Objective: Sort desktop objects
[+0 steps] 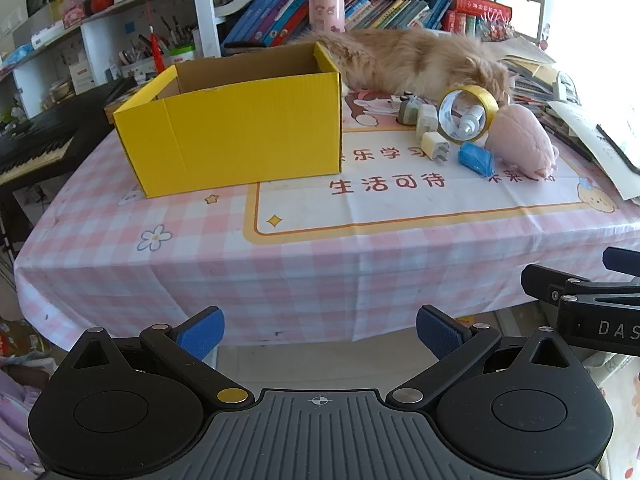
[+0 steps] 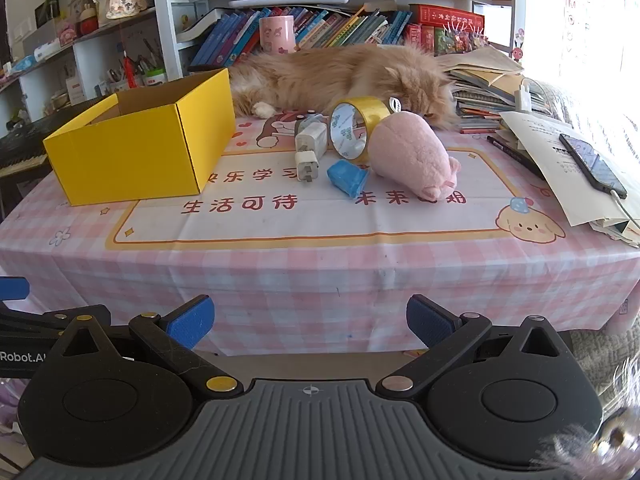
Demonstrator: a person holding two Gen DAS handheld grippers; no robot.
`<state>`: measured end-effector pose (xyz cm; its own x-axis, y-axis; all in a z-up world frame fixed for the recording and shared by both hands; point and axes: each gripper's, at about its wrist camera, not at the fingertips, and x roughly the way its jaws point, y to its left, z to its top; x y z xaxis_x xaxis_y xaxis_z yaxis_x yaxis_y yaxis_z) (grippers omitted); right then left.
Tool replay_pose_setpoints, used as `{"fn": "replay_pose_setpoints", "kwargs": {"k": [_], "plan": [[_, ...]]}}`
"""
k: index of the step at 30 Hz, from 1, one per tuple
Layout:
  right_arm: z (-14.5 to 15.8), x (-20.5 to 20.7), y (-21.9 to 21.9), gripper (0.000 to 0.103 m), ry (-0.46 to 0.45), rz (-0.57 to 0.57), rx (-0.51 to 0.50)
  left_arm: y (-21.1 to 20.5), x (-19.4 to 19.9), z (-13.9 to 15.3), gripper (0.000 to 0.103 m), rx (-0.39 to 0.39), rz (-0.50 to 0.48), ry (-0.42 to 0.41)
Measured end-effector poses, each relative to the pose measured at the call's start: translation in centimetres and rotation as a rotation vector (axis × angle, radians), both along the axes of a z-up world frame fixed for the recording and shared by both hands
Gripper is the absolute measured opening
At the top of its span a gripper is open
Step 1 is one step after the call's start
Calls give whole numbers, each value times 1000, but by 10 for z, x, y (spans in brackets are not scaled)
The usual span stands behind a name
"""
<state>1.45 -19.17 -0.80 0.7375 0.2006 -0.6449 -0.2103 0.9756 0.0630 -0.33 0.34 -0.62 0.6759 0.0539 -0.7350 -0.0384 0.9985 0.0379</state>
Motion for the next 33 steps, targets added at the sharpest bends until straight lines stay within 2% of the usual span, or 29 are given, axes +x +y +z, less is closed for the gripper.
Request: {"fn": "replay_pose_setpoints", "kwargs": {"k": [19, 33], "plan": [[-3, 5, 4, 103, 29, 7, -6, 5, 2, -2, 103, -14, -8, 11], [1, 1, 5, 103, 4, 10, 14, 7, 1, -3, 103, -6, -19, 31]]}}
